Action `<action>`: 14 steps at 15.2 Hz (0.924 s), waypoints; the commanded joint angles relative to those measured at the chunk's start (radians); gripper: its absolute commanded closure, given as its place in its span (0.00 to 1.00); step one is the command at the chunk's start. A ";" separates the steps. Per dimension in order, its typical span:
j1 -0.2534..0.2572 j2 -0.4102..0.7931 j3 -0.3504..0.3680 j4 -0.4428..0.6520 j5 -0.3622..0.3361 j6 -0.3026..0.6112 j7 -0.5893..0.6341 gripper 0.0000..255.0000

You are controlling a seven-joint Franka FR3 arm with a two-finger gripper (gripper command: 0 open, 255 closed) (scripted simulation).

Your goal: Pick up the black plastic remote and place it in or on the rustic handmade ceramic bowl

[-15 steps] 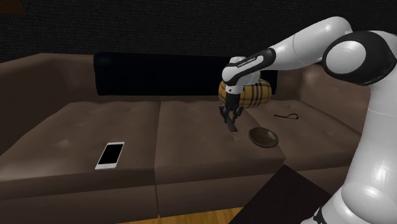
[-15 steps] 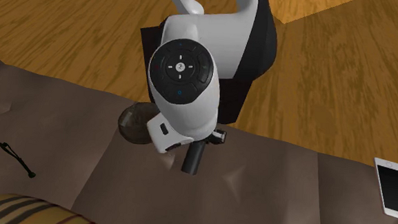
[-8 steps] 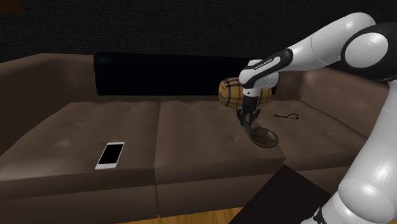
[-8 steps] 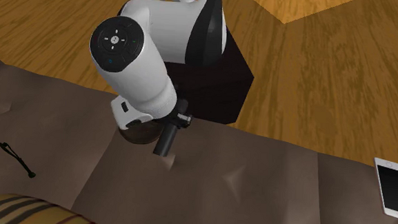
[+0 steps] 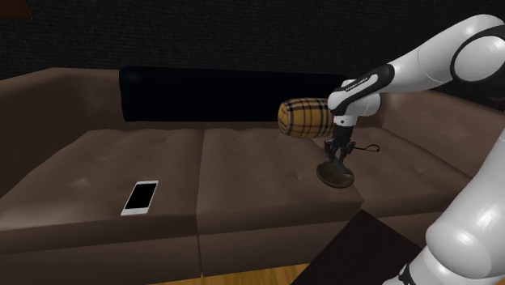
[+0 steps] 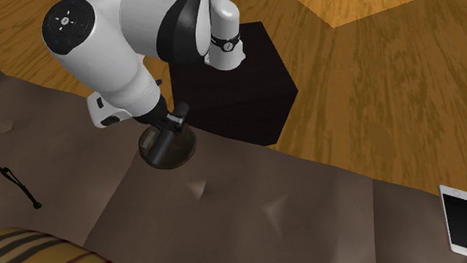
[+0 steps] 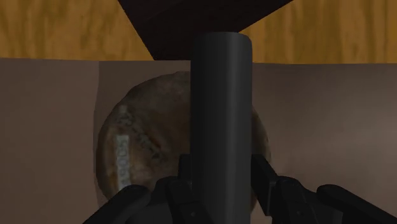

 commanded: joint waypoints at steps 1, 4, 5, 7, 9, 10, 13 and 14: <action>-0.024 -0.014 -0.021 -0.019 -0.011 0.005 -0.040 1.00; -0.024 0.012 -0.020 -0.032 -0.004 0.043 -0.045 1.00; -0.025 0.021 -0.020 -0.035 -0.001 0.055 -0.047 1.00; -0.025 0.040 -0.019 -0.042 0.004 0.080 -0.051 1.00; -0.026 0.060 -0.017 -0.048 0.010 0.105 -0.055 1.00; -0.027 0.070 -0.017 -0.050 0.013 0.117 -0.057 1.00; -0.028 0.088 -0.015 -0.054 0.018 0.139 -0.061 1.00; -0.028 0.088 -0.015 -0.054 0.018 0.139 -0.061 1.00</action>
